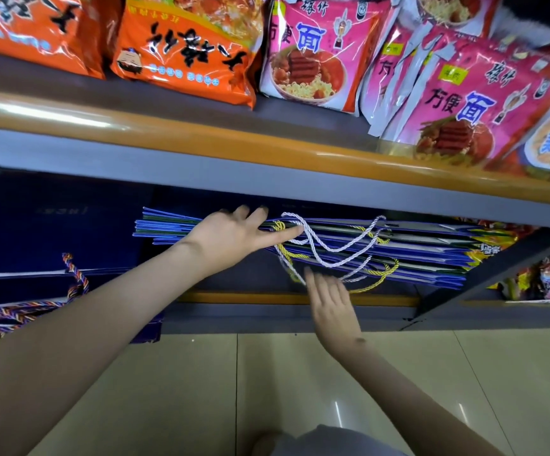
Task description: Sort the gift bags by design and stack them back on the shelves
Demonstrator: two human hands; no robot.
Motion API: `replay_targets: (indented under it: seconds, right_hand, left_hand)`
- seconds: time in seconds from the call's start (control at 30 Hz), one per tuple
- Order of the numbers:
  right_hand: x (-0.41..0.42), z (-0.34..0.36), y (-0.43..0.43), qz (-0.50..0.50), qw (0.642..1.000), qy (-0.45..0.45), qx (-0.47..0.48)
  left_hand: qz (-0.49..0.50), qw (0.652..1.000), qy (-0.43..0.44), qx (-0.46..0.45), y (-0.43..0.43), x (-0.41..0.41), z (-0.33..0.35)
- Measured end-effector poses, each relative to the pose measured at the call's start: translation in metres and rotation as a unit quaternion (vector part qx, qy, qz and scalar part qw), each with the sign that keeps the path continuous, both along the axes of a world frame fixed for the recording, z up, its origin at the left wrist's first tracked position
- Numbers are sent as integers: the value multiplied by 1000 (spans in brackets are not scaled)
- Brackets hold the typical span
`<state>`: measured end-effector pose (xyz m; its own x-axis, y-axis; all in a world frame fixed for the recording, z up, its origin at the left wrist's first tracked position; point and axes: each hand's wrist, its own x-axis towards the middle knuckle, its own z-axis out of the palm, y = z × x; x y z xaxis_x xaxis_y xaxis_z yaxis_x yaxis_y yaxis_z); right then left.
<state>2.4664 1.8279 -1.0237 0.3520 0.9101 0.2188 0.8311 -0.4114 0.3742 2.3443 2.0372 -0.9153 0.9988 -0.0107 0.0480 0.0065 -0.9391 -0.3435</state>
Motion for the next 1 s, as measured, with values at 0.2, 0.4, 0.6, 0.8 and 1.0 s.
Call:
replay_targets:
  seconds: [0.2, 0.4, 0.6, 0.8, 1.0]
  right_hand:
    - [-6, 56, 7, 201, 961, 35, 187]
    - [17, 121, 21, 87, 974, 150, 147]
    - [30, 99, 38, -13, 985, 160, -57]
    - [-6, 11, 5, 60, 994, 7, 93]
    - [30, -9, 14, 74, 984, -124, 102]
  left_hand:
    - [2, 1000, 2, 4, 2, 0, 2]
    - [-12, 1000, 19, -14, -6, -5, -11]
    - [0, 1000, -17, -15, -7, -8, -22]
    - [92, 993, -3, -79, -15, -1, -19]
    - [104, 990, -30, -89, -18, 4, -13]
